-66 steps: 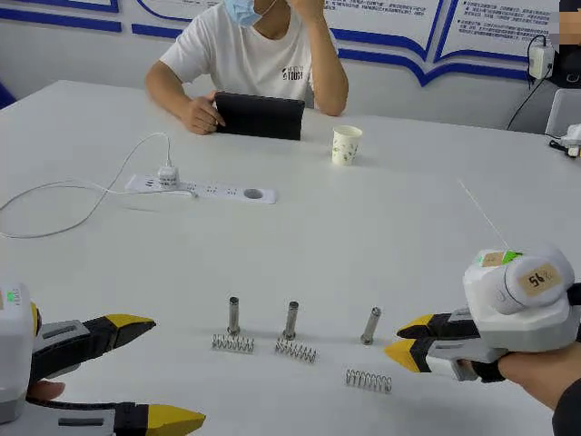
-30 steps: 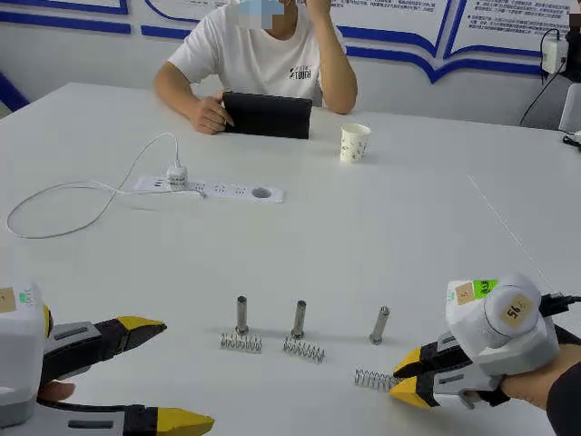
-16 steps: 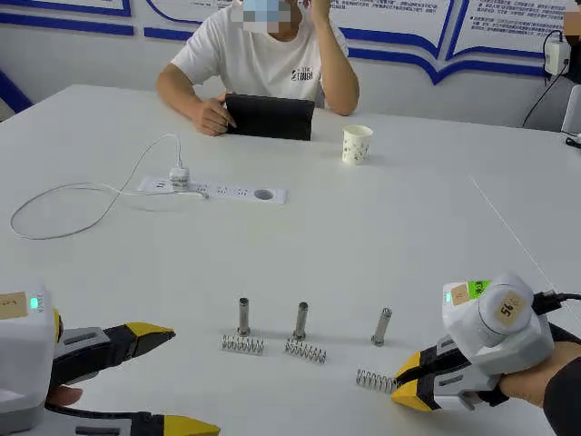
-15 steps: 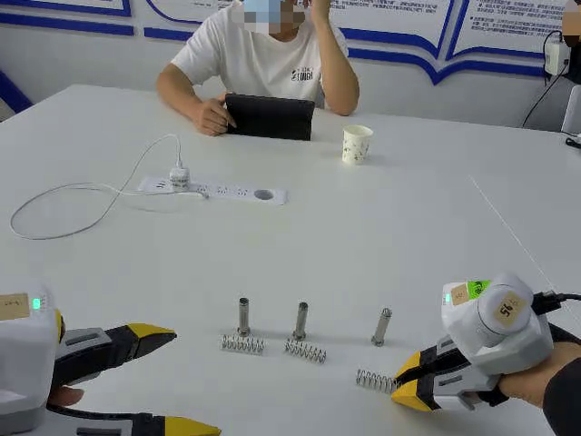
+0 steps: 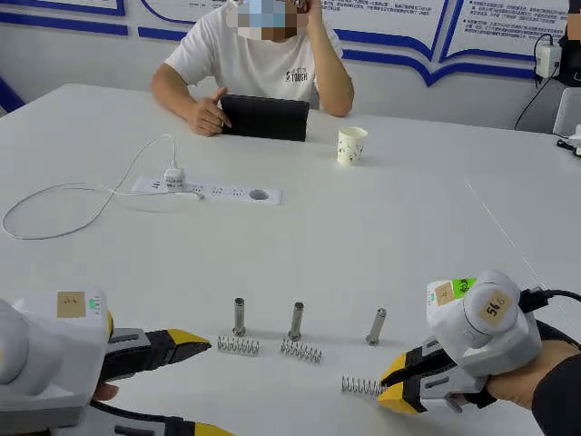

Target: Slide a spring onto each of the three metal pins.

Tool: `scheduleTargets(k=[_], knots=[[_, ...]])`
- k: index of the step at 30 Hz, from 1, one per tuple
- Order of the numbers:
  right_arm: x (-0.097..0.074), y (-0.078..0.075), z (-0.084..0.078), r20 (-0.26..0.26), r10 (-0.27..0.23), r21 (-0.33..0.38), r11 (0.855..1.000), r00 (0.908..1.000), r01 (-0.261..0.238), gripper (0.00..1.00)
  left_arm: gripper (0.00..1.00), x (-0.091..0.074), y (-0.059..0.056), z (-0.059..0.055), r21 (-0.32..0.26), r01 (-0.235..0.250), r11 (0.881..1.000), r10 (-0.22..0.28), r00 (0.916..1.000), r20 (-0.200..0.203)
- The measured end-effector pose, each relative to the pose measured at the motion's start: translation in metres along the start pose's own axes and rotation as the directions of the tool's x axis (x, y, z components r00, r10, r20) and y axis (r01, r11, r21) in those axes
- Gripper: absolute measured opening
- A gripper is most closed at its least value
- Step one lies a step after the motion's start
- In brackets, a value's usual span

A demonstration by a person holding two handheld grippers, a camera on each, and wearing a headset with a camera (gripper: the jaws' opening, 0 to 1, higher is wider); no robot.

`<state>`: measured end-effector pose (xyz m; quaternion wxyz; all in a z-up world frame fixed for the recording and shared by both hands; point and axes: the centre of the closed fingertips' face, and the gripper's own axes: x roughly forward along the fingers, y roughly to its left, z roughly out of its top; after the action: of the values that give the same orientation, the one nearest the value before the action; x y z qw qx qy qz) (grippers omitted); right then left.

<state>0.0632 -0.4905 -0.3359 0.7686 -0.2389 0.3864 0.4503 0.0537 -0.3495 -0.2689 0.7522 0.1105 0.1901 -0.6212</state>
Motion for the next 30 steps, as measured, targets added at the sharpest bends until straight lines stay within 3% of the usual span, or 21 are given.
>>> scheduleTargets(k=[7,13,18,30], knots=[[-0.005,0.010,0.021,0.016,0.020,-0.039,0.999,0.9997,-0.019,0.11,0.59,0.019,-0.002,-0.003,0.050,0.047,0.998,-0.046,0.9984,-0.034],[-0.007,0.027,0.043,0.016,0.068,-0.090,0.994,0.9976,-0.066,0.11,0.53,0.032,-0.008,0.000,0.100,0.089,0.991,-0.085,0.9956,-0.038],[-0.009,0.039,0.061,0.025,0.097,-0.121,0.988,0.9949,-0.094,0.11,0.47,0.036,-0.010,0.000,0.136,0.107,0.985,-0.101,0.9938,-0.045],[-0.007,0.058,0.084,0.013,0.137,-0.173,0.976,0.9905,-0.133,0.11,0.27,0.043,-0.016,-0.002,0.229,0.123,0.966,-0.109,0.9913,-0.074]])
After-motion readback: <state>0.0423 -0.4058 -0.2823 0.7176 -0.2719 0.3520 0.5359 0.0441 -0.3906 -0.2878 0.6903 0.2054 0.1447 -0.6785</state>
